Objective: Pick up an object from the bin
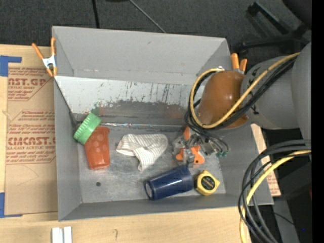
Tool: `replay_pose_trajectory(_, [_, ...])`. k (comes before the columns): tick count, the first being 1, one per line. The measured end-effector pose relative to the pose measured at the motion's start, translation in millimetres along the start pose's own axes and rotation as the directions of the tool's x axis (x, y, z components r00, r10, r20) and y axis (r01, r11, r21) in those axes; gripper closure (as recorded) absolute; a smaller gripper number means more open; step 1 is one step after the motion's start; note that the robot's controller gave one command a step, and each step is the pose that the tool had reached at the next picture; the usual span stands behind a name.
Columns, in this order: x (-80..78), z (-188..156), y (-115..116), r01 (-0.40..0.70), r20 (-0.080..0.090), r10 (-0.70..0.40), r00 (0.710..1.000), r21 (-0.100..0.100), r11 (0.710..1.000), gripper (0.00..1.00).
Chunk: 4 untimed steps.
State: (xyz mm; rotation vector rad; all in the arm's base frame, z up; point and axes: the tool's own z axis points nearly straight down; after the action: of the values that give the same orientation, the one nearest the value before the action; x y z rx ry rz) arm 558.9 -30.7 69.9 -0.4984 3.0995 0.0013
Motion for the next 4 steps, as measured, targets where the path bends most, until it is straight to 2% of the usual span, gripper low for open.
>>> replay_pose_trajectory(1, [-14.2, -120, -4, 0.020, 0.001, -0.020, 1.000, 0.001, 1.000, 1.00])
replay_pose_trajectory(2, [-14.2, -120, -4, 0.020, 0.001, -0.020, 1.000, 0.001, 1.000, 0.00])
replay_pose_trajectory(3, [-14.2, -120, -4, 0.019, 0.001, -0.019, 1.000, 0.001, 1.000, 0.00])
replay_pose_trajectory(4, [-15.7, -74, -5, 0.061, 0.005, -0.061, 0.998, 0.004, 0.998, 0.00])
